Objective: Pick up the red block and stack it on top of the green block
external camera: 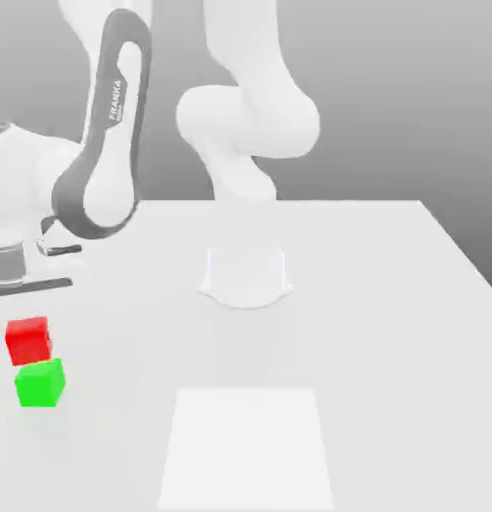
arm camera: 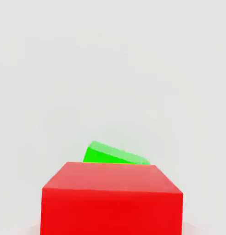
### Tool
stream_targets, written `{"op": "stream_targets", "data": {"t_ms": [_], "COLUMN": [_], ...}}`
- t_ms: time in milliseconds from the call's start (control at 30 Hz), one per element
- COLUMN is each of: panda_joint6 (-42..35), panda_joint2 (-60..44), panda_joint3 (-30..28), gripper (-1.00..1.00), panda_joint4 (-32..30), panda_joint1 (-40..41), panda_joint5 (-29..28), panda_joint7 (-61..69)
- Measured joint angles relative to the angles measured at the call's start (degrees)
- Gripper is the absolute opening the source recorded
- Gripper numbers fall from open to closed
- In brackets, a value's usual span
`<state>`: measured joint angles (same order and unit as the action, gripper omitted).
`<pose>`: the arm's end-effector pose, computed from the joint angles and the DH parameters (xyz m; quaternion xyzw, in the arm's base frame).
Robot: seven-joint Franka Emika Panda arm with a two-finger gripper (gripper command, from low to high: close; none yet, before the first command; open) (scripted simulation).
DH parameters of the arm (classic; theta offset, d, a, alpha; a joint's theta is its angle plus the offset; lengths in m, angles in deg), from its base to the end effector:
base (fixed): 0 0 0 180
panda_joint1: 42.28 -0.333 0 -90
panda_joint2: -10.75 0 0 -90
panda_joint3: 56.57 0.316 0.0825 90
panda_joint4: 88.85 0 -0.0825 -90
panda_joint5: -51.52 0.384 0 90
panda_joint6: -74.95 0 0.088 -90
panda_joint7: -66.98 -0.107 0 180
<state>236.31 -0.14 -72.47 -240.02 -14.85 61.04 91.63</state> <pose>0.2994 -0.3015 0.1832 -0.9715 0.2372 0.0001 0.0007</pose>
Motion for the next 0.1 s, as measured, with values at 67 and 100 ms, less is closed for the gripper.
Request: {"op": "stream_targets", "data": {"t_ms": [67,100], "panda_joint6": [0.0,0.0], "panda_joint2": [0.0,0.0], "panda_joint3": [0.0,0.0], "gripper": [1.0,1.0], "panda_joint4": [0.0,0.0], "panda_joint1": [0.0,0.0], "panda_joint5": [0.0,0.0], "panda_joint7": [0.0,0.0]}}
